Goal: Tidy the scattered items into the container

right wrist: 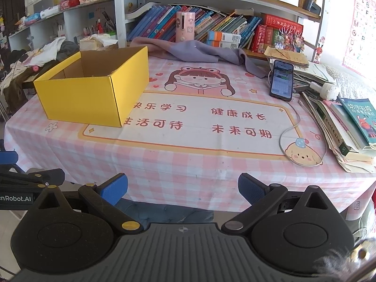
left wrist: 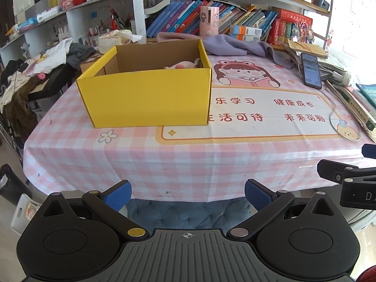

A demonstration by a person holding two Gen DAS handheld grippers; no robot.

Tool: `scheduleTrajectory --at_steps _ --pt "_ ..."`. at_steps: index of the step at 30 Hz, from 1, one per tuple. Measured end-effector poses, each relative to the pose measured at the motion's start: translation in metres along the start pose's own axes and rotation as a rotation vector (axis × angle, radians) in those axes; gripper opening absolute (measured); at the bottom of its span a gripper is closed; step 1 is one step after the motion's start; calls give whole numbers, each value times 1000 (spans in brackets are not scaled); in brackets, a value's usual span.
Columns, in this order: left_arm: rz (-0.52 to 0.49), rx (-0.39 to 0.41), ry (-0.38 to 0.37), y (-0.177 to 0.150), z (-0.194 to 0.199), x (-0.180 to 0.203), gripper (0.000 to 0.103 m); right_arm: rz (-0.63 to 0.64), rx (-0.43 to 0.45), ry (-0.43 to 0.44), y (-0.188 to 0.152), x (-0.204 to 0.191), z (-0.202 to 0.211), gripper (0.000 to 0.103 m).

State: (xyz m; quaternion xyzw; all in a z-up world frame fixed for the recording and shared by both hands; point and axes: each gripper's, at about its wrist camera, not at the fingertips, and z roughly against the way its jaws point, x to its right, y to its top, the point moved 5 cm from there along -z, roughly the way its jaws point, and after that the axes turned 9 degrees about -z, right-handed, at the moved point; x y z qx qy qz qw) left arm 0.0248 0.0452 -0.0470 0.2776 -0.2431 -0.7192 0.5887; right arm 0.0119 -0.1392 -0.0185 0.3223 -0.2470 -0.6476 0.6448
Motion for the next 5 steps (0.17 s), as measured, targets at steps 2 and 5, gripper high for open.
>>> scheduleTrajectory --at_steps 2,5 --pt "-1 -2 -14 0 -1 2 103 -1 0 0 0 0 0 101" --pt "-11 -2 -22 1 -2 4 103 -1 -1 -1 0 0 0 101"
